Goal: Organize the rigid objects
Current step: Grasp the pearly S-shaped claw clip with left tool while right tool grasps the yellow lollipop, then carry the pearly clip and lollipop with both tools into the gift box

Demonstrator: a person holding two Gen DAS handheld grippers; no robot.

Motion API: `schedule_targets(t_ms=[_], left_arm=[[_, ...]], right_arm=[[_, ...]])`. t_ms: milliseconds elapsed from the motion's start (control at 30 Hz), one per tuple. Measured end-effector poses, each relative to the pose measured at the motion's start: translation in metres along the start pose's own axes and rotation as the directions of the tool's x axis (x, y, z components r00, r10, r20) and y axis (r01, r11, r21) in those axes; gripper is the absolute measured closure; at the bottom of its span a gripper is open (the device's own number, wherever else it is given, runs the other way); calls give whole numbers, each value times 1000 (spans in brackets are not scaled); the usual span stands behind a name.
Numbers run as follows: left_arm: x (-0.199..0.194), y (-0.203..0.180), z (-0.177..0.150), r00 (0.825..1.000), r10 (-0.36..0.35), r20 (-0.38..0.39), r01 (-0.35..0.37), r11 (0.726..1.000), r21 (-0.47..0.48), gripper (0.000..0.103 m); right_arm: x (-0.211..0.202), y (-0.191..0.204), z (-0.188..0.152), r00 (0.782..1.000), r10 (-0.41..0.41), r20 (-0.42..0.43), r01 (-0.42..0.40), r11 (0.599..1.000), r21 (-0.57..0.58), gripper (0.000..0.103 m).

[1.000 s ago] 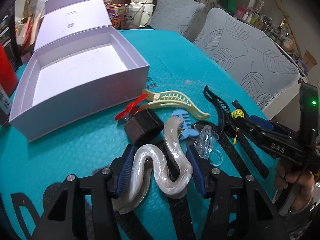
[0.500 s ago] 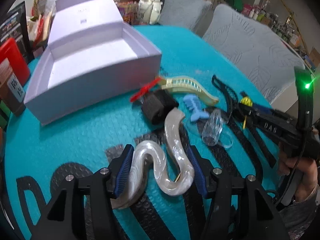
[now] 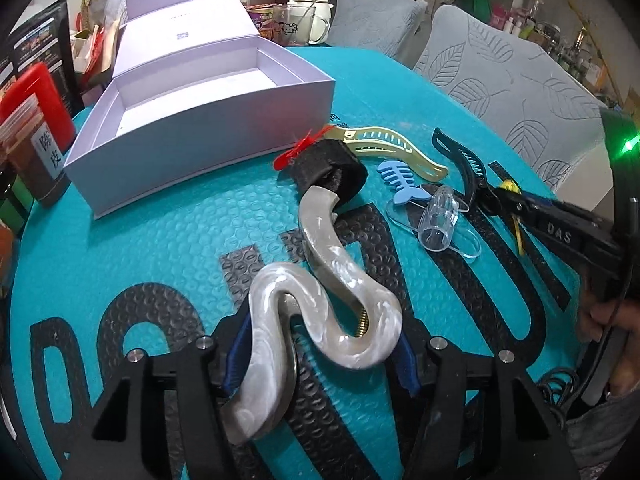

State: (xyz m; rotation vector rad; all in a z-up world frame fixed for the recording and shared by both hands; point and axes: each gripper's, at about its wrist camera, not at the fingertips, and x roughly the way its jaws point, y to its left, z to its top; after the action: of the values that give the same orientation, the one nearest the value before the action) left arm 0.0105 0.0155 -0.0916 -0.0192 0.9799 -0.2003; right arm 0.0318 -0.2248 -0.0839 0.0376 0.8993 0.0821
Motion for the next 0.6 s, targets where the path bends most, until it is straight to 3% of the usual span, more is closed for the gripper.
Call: schedule_targets(t_ms=[600], left_arm=[[-40,18,-22,997,-15,76,16,1000,-21,48]], right_arm=[[-50,32,-33,997,64,42,-63,998,-29,78]])
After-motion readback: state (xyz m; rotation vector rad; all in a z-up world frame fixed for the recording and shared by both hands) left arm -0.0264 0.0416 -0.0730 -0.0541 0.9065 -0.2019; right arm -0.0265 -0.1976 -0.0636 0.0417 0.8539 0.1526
